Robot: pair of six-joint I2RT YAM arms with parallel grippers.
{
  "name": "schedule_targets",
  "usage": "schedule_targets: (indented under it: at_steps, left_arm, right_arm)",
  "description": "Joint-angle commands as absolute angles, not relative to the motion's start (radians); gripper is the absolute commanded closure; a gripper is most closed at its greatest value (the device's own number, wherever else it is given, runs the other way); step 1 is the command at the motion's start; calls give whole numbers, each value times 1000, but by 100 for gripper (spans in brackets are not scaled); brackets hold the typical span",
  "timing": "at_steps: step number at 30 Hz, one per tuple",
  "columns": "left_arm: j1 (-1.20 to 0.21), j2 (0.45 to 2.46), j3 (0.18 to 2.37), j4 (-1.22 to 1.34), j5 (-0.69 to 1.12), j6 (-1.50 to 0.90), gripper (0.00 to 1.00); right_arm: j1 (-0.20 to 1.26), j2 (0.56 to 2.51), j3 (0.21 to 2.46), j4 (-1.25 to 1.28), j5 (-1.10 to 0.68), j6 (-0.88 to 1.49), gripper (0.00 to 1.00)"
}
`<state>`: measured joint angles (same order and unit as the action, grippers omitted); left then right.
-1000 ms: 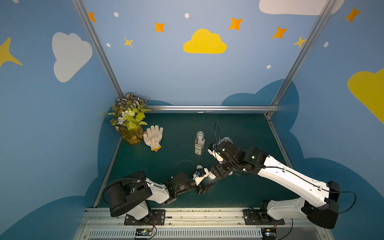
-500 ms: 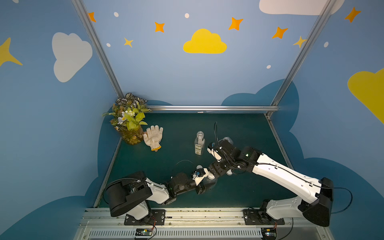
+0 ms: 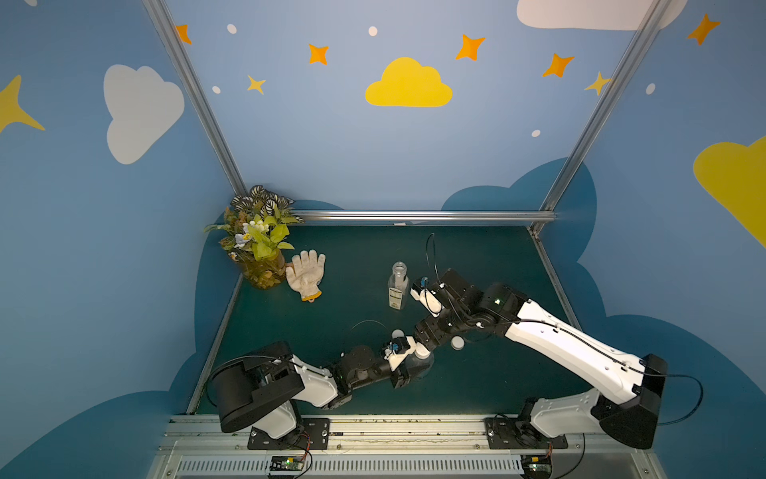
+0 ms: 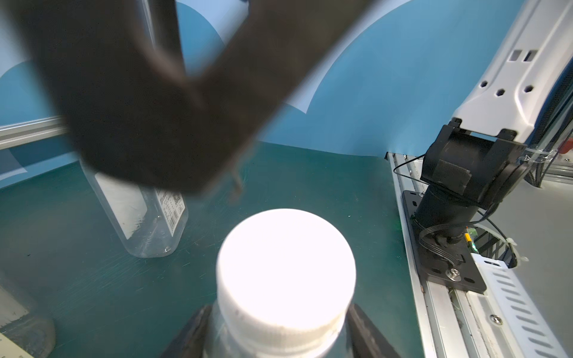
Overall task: Screw on the bottle caps
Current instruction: Screw the bottle cap onto the plastic bottle.
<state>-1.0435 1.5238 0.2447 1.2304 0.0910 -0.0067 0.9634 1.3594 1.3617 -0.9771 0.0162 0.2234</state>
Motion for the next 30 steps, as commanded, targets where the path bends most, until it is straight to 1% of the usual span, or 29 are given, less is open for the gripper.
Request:
schedule_targets:
  at_steps: [1, 4, 11, 16, 23, 26, 30]
  left_arm:
    - [-1045, 1537, 235, 1229, 91, 9, 45]
    - [-1045, 1537, 232, 1229, 89, 8, 45]
    - [-1045, 1534, 229, 1232, 89, 9, 47]
    - [-1045, 1529, 227, 1230, 89, 10, 52]
    - [-1045, 1529, 229, 1226, 89, 13, 62]
    - [-1045, 1529, 229, 1224, 90, 16, 66]
    - [-1045, 1530, 229, 1223, 95, 18, 69]
  right_arm:
    - [960, 1311, 1350, -968, 19, 247, 8]
    - [958, 1274, 1246, -909, 57, 244, 8]
    - [922, 1263, 1083, -894, 42, 273, 10]
    - [913, 1264, 1128, -927, 29, 267, 10]
    - [911, 1233, 1252, -939, -31, 191, 9]
    - [911, 1193, 1244, -918, -59, 128, 9]
    - [908, 1136, 1170, -867, -127, 25, 9]
